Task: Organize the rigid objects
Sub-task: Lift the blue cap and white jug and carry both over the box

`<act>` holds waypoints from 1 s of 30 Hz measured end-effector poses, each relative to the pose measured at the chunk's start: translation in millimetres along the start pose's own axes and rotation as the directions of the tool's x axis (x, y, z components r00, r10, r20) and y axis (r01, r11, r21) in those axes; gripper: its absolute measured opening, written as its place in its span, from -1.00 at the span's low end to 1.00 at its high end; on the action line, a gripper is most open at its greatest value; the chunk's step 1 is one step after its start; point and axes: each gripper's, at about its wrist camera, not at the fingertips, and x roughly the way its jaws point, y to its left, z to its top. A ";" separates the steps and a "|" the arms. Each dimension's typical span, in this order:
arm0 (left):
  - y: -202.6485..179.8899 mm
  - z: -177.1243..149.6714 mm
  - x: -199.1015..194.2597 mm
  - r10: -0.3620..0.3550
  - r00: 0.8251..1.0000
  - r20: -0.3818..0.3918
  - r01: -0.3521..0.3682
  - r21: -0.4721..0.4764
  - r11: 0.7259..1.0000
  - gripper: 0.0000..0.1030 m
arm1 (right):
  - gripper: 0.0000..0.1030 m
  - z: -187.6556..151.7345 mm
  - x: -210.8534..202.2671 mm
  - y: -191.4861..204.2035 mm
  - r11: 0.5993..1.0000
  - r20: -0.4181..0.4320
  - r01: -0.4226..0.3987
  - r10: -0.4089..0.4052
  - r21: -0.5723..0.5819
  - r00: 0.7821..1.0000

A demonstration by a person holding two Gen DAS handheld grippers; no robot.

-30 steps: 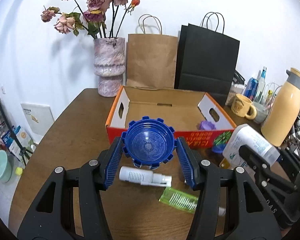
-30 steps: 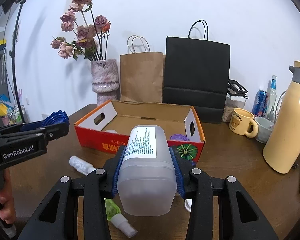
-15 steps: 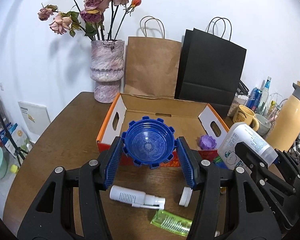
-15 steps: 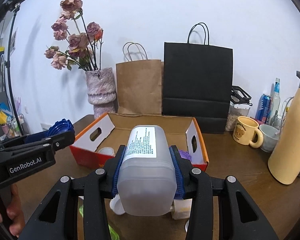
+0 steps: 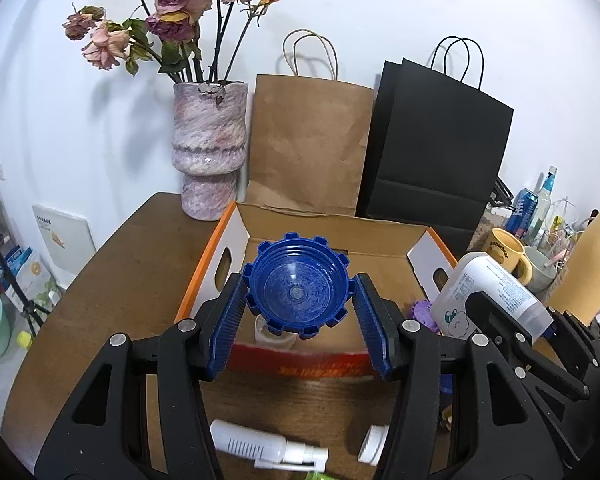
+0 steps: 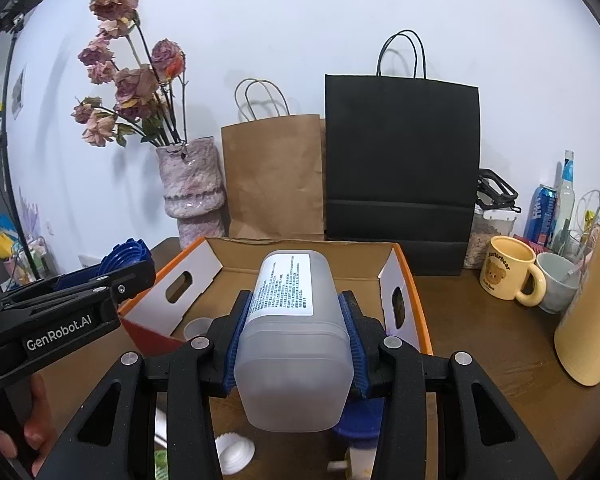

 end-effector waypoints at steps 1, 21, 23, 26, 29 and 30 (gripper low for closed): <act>-0.6 1.2 3.3 0.001 1.000 -0.001 -0.001 0.001 1.000 -0.01 | -0.09 1.5 2.5 -0.9 1.000 -0.001 0.001 -0.001 0.001 1.000; -1.8 21.3 66.3 0.038 0.999 -0.026 -0.037 0.042 0.998 -0.01 | -0.09 23.3 70.1 -10.5 0.999 -0.060 0.012 -0.015 -0.050 0.998; -2.2 22.7 71.8 0.042 0.999 -0.028 -0.041 0.049 0.998 -0.01 | -0.09 24.4 76.4 -10.6 0.998 -0.069 0.014 -0.018 -0.057 0.997; -2.1 24.4 79.4 0.050 0.998 -0.031 -0.048 0.059 0.997 -0.01 | -0.09 25.2 84.2 -11.2 0.998 -0.080 0.018 -0.024 -0.066 0.997; -0.2 25.1 88.5 0.058 0.997 -0.042 -0.055 0.066 0.996 -0.01 | -0.09 25.4 92.5 -12.1 0.997 -0.097 0.020 -0.027 -0.075 0.995; 0.5 25.3 91.9 0.061 0.997 -0.047 -0.058 0.069 0.996 -0.01 | -0.09 25.3 95.6 -12.5 0.997 -0.104 0.020 -0.028 -0.077 0.994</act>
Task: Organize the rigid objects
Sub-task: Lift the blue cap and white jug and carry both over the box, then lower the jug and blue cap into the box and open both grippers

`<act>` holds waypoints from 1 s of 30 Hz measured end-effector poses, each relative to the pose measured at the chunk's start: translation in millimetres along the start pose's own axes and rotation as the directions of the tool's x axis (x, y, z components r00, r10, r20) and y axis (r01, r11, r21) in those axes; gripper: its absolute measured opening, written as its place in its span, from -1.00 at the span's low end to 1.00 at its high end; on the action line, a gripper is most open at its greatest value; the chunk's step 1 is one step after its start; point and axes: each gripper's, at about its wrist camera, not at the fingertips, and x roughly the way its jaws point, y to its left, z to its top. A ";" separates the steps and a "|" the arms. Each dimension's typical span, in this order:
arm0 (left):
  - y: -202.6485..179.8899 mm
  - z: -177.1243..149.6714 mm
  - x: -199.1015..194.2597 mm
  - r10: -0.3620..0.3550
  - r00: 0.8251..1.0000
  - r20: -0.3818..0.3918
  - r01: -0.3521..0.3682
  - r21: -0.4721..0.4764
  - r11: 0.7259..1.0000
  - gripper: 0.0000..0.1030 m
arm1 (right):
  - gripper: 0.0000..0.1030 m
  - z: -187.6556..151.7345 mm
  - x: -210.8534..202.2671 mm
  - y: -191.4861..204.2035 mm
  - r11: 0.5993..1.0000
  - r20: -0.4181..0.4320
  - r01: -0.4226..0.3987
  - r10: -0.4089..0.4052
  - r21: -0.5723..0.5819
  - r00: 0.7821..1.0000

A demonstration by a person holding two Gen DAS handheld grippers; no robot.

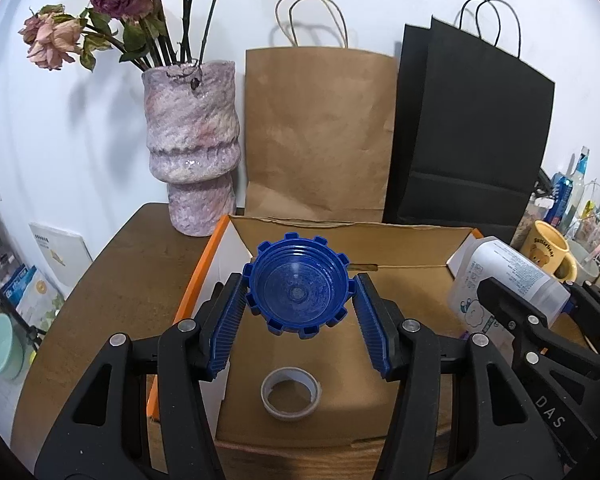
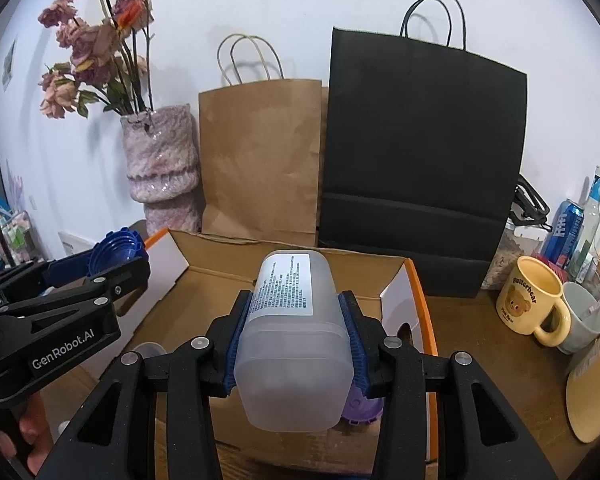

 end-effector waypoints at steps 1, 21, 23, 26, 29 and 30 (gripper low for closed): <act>0.6 0.0 3.6 0.002 1.000 -0.005 -0.002 0.003 1.000 -0.01 | -0.09 0.0 3.8 -0.6 1.000 -0.009 0.001 -0.001 -0.002 1.000; 6.9 -4.5 19.5 0.031 0.999 -0.016 -0.030 0.031 0.999 0.52 | -0.07 -12.0 33.4 -7.9 1.000 -0.107 -0.001 -0.001 -0.018 0.994; 7.1 -3.7 16.0 0.031 1.000 0.002 -0.031 0.033 0.999 0.82 | 0.09 -12.1 34.3 -10.6 1.000 -0.114 0.010 -0.011 -0.008 0.993; 8.7 -3.0 13.0 0.035 0.999 0.017 -0.035 0.020 0.999 1.00 | 0.81 -12.5 33.5 -14.9 1.000 -0.114 0.029 -0.028 0.007 0.993; 11.0 -1.9 13.3 0.035 0.999 0.015 -0.035 0.006 0.999 1.00 | 0.81 -12.3 33.5 -17.8 0.999 -0.114 0.035 -0.032 0.016 0.993; 11.3 -1.8 13.3 0.037 0.999 0.015 -0.038 0.003 0.999 1.00 | 0.81 -12.4 34.0 -18.5 0.999 -0.115 0.035 -0.032 0.018 0.993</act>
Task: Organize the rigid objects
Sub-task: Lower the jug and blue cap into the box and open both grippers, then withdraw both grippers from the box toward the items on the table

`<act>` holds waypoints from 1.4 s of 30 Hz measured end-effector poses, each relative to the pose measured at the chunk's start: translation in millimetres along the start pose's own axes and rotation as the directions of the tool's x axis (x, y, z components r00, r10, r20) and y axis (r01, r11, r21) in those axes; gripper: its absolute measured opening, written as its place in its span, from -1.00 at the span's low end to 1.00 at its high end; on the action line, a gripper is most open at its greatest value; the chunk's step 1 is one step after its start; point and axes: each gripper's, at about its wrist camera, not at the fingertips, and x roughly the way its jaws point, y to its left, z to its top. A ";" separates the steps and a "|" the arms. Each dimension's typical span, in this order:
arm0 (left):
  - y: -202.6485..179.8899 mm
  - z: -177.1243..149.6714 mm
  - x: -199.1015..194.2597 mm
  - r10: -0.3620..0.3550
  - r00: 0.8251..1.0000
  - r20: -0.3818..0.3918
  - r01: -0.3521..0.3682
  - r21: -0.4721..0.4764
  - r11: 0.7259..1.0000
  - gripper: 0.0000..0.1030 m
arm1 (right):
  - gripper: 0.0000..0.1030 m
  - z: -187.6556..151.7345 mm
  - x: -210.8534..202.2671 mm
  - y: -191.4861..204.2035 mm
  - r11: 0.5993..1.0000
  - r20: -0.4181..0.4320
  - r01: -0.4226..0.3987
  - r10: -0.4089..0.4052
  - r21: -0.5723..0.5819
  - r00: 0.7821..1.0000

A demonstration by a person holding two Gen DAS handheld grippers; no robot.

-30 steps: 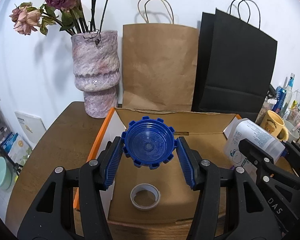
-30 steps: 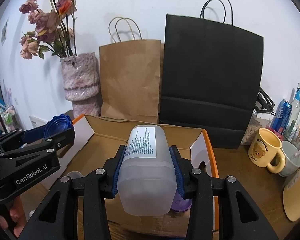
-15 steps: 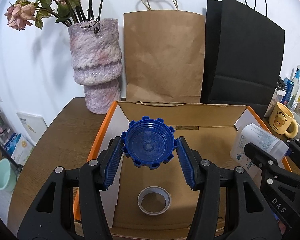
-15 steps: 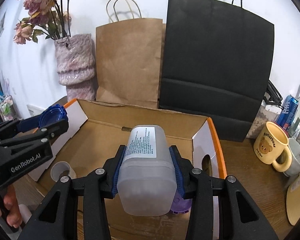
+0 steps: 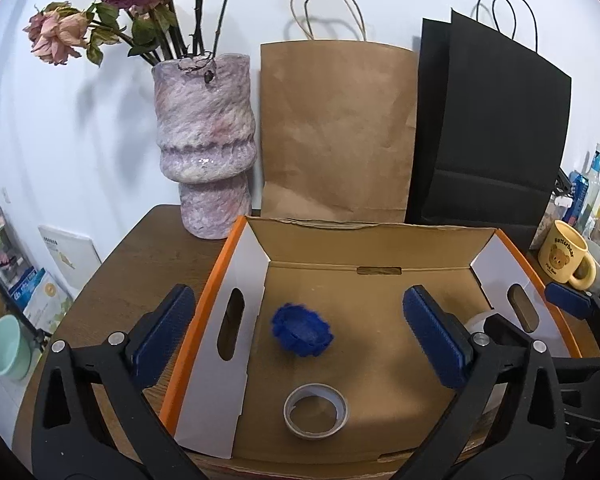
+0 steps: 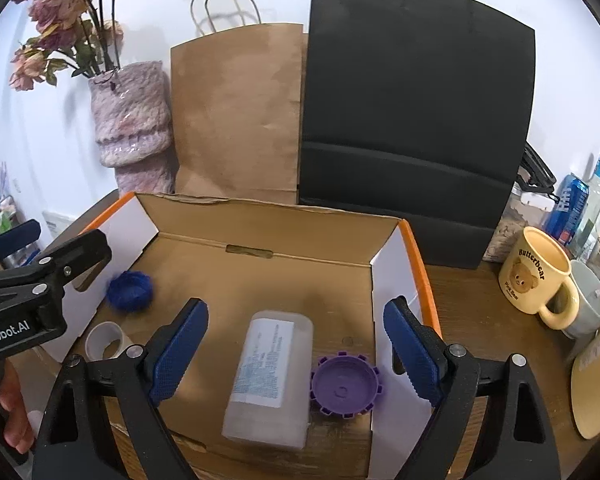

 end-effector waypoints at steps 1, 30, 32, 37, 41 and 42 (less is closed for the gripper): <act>0.5 0.2 -0.3 0.001 1.000 0.001 -0.001 -0.002 1.000 1.00 | 0.81 0.1 0.3 -0.2 1.000 0.000 0.002 -0.002 0.001 1.000; 6.7 -11.1 -31.7 -0.014 0.999 0.034 0.014 -0.017 1.000 1.00 | 0.81 -10.3 -34.6 6.3 1.000 0.068 -0.005 0.005 -0.004 0.998; 7.7 -13.8 -36.5 -0.017 0.999 0.036 0.018 -0.018 1.000 1.00 | 0.81 -13.6 -39.7 6.8 1.000 0.075 -0.011 0.011 -0.002 0.997; 9.9 -21.6 -47.8 -0.020 0.999 0.036 0.021 -0.016 1.000 1.00 | 0.81 -22.9 -52.8 9.6 1.000 0.084 -0.015 0.016 -0.006 0.996; 12.8 -28.6 -58.8 -0.026 0.999 0.037 0.027 -0.020 0.999 1.00 | 0.81 -31.5 -63.7 12.2 1.000 0.089 -0.017 0.018 -0.011 0.996; 13.4 -30.7 -61.9 -0.028 0.999 0.039 0.029 -0.020 0.999 1.00 | 0.81 -33.8 -66.8 12.9 1.000 0.091 -0.017 0.018 -0.012 0.996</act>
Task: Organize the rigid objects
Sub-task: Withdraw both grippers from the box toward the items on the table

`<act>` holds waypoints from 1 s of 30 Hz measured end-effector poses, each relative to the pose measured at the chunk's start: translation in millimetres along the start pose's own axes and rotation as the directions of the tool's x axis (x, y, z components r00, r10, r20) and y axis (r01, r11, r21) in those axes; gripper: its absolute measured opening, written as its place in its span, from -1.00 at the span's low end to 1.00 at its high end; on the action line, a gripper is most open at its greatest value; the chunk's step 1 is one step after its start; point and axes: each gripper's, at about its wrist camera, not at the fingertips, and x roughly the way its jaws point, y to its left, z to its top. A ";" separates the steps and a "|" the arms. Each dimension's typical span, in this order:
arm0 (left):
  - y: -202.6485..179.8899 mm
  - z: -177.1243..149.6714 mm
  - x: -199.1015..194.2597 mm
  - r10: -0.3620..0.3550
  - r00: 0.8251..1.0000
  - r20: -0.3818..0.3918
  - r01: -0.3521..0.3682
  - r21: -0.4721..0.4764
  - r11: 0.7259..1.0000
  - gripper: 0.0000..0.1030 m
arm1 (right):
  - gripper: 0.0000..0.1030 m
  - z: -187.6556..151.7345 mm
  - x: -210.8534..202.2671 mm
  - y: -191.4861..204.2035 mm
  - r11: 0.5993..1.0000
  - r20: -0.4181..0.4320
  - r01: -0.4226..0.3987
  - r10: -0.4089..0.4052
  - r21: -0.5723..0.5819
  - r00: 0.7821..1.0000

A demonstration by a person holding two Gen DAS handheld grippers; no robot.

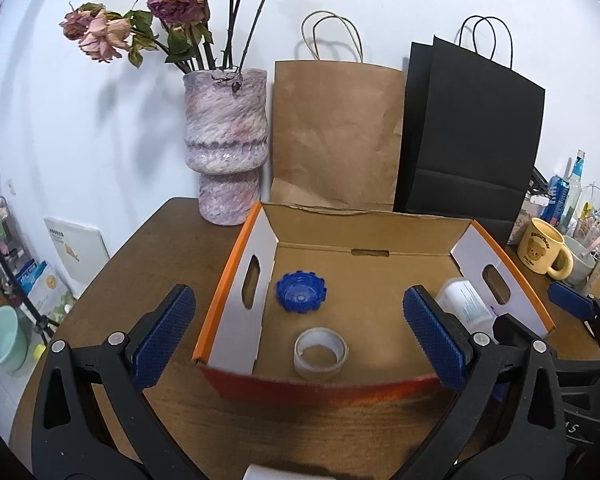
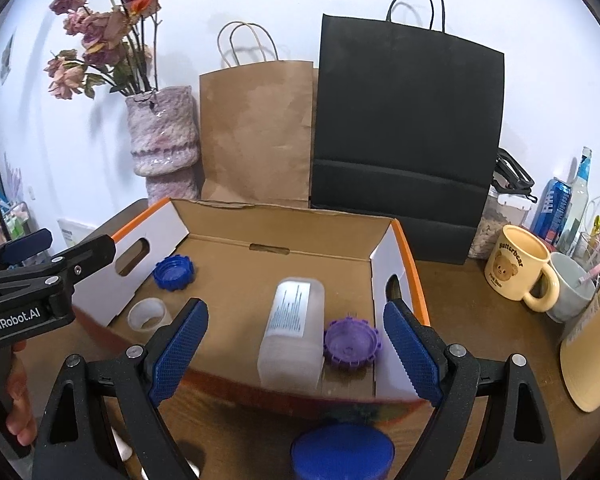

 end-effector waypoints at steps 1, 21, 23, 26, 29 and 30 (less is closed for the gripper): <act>0.9 -2.6 -3.3 -0.002 1.000 0.001 0.002 -0.001 1.000 1.00 | 0.81 -2.4 -3.8 0.6 1.000 0.003 -0.001 0.001 0.000 1.000; 13.0 -60.9 -70.9 -0.019 0.999 -0.027 0.019 -0.014 1.000 1.00 | 0.81 -62.6 -78.2 16.8 0.999 0.031 -0.019 0.020 -0.027 0.999; 13.3 -67.7 -78.8 -0.023 0.999 -0.033 0.023 -0.013 1.000 1.00 | 0.81 -69.0 -85.3 19.2 0.999 0.025 -0.029 0.030 -0.031 0.999; 13.8 -77.5 -88.7 -0.024 0.999 -0.043 0.024 -0.008 1.000 1.00 | 0.81 -78.7 -95.1 23.0 0.998 0.018 -0.042 0.042 -0.040 0.999; 15.3 -88.8 -97.6 -0.022 0.998 -0.054 0.022 0.000 1.000 1.00 | 0.81 -88.3 -104.1 26.2 0.997 0.007 -0.054 0.054 -0.049 0.998; 16.0 -91.8 -99.3 -0.019 0.998 -0.057 0.019 0.002 1.000 1.00 | 0.81 -91.8 -107.5 26.8 0.997 0.002 -0.061 0.061 -0.051 0.998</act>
